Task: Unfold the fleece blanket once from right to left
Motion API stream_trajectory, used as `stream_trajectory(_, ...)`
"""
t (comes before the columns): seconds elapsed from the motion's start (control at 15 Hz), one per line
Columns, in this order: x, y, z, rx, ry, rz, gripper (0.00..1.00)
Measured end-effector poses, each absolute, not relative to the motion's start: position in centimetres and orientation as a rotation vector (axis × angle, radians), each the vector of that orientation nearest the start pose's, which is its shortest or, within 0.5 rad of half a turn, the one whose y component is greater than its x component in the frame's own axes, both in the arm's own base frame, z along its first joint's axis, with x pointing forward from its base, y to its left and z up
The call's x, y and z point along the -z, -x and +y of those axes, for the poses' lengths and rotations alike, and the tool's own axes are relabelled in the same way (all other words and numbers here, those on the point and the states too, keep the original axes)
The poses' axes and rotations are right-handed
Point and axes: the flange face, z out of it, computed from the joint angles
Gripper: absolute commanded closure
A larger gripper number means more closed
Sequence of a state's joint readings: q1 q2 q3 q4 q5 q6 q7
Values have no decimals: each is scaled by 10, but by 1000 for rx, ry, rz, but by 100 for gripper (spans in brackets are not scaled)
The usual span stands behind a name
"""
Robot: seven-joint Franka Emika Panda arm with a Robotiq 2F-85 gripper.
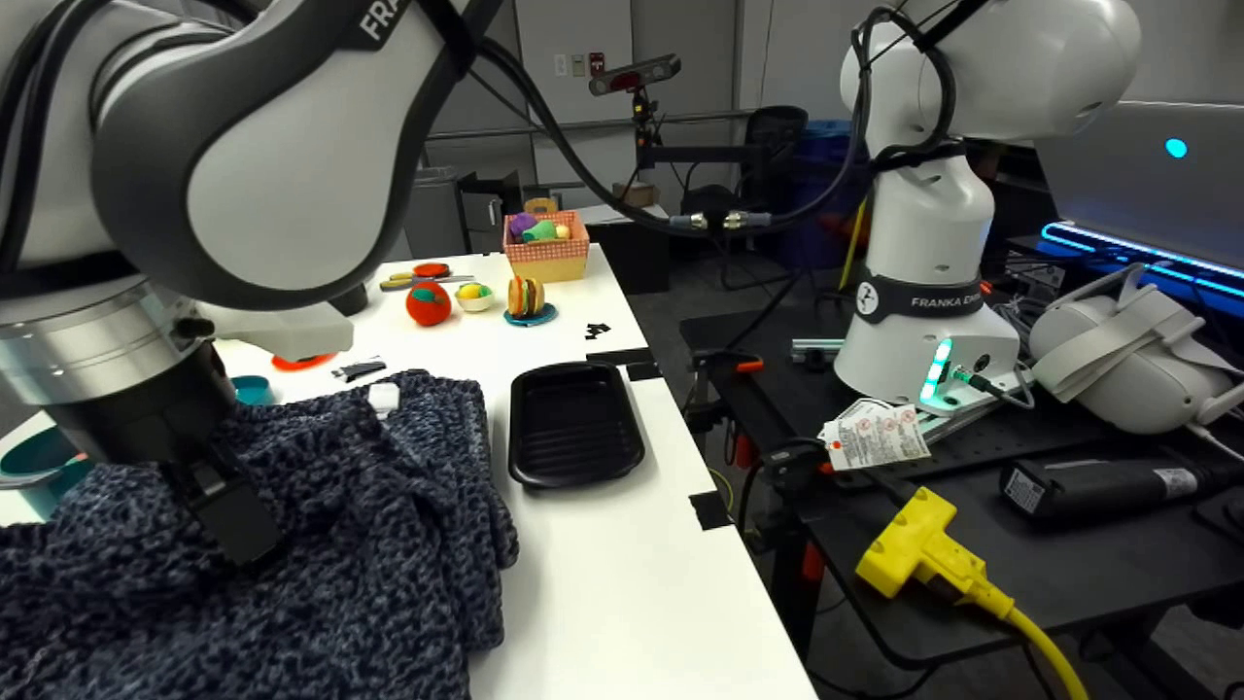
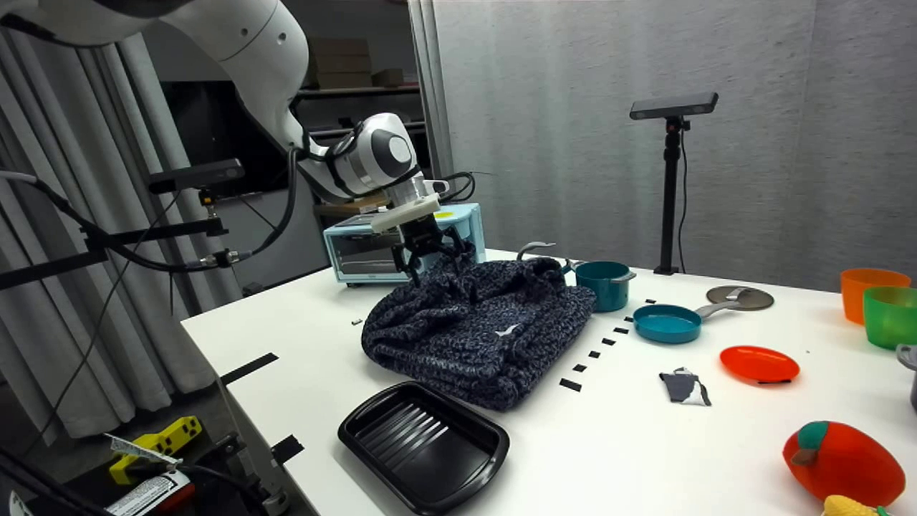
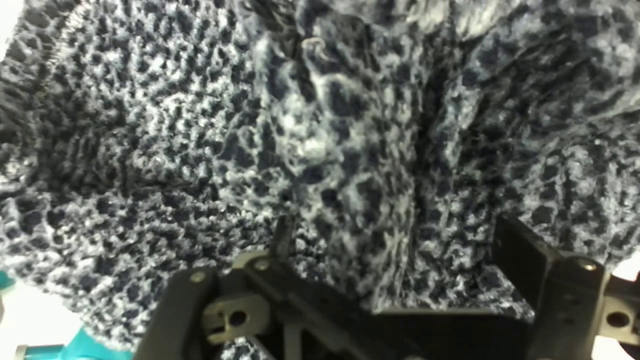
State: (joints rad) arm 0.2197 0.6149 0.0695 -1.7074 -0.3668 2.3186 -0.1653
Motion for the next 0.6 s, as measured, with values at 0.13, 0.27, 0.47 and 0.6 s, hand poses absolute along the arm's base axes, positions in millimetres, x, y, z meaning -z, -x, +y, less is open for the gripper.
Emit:
stream_trajectory(0.13, -242, -649, 188, 49, 3186, -1136, 0)
stream_trajectory(0.27, -247, -648, 197, 67, 3191, -1133, 0)
stream_trajectory(0.47, -248, -646, 201, 68, 3188, -1135, 32)
stream_trajectory(0.6, -246, -646, 198, 60, 3188, -1119, 49)
